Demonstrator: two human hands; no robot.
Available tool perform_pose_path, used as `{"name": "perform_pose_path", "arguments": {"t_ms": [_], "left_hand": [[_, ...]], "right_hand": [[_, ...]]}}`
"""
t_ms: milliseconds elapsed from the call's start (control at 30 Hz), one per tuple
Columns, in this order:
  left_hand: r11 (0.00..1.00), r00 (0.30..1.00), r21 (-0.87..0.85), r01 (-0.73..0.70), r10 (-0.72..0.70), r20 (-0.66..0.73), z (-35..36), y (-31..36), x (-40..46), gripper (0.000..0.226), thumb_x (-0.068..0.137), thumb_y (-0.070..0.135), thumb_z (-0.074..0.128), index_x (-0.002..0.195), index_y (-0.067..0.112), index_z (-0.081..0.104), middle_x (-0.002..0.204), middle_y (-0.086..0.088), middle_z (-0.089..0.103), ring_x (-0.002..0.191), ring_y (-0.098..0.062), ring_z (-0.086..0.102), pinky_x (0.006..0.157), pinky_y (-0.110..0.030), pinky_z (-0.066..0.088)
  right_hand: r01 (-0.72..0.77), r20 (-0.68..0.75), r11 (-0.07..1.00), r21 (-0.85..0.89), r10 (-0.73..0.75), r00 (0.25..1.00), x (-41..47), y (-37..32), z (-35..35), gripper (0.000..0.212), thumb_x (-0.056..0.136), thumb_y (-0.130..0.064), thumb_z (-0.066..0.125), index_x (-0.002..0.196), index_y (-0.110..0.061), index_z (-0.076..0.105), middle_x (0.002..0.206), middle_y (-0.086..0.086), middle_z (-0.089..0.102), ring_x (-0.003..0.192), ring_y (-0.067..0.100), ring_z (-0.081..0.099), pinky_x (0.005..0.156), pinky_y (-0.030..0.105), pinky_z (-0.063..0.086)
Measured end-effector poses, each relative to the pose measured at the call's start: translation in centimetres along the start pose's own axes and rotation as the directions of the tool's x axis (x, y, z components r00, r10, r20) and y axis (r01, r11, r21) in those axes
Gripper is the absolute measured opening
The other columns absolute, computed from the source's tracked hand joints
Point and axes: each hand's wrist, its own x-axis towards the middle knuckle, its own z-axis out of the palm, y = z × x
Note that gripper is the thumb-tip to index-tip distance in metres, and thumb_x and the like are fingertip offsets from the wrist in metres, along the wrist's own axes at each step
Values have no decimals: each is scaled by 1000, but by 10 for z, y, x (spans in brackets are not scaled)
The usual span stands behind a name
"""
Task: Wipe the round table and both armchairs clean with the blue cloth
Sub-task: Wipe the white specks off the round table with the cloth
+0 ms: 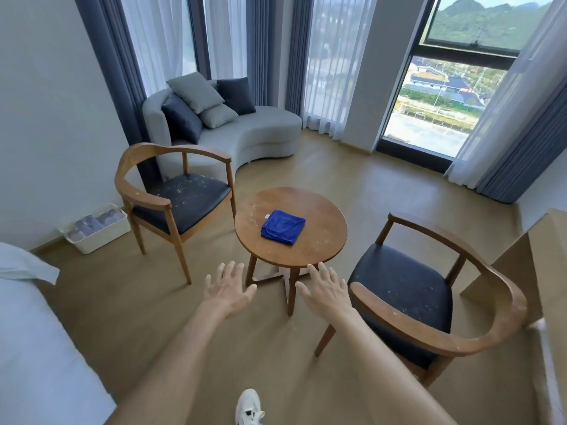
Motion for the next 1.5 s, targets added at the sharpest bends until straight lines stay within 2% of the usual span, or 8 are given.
{"name": "perform_pose_path", "arguments": {"t_ms": [267,567,767,1033,1267,1500], "left_hand": [[1000,999,-8,-15,15,44,-33,-19,167,71,93,54,39,152,23,15,160,-2,11,148,-21,6,118,-46,11],[996,987,13,-89,86,139,-52,-9,293,70,95,53,35,152,22,11,161,-2,7,148,-21,1,118,-44,8],[983,971,61,-172,158,182,-57,3,387,69,96,50,34,153,20,8,161,-2,5,148,-21,0,118,-42,8],[965,951,131,-227,190,242,-45,13,516,70,95,50,36,152,19,10,161,-3,7,148,-22,2,118,-43,9],[933,895,150,-328,256,366,-22,38,585,69,95,44,38,152,16,9,160,-5,8,148,-22,3,118,-41,10],[843,772,165,-512,367,520,47,56,661,72,95,39,41,152,13,6,161,-6,4,147,-23,1,118,-40,10]], "right_hand": [[-60,85,997,38,56,995,152,-43,-6,65,98,-57,28,153,-26,12,162,5,6,148,29,5,117,53,11],[-158,94,984,77,151,984,273,-60,-16,62,99,-52,28,151,-23,15,161,5,7,148,29,5,115,52,12],[-211,86,972,106,203,975,359,-48,-13,62,100,-50,27,153,-20,13,161,7,7,148,29,6,116,52,12],[-328,155,939,98,311,938,467,-19,16,62,101,-46,27,153,-18,9,162,7,4,148,29,5,117,51,13],[-432,199,896,100,407,891,511,5,35,61,101,-45,30,153,-20,11,162,7,6,148,29,6,117,50,14],[-491,225,867,87,463,857,565,30,86,63,101,-46,30,154,-20,9,162,5,3,148,26,4,117,46,13]]}}
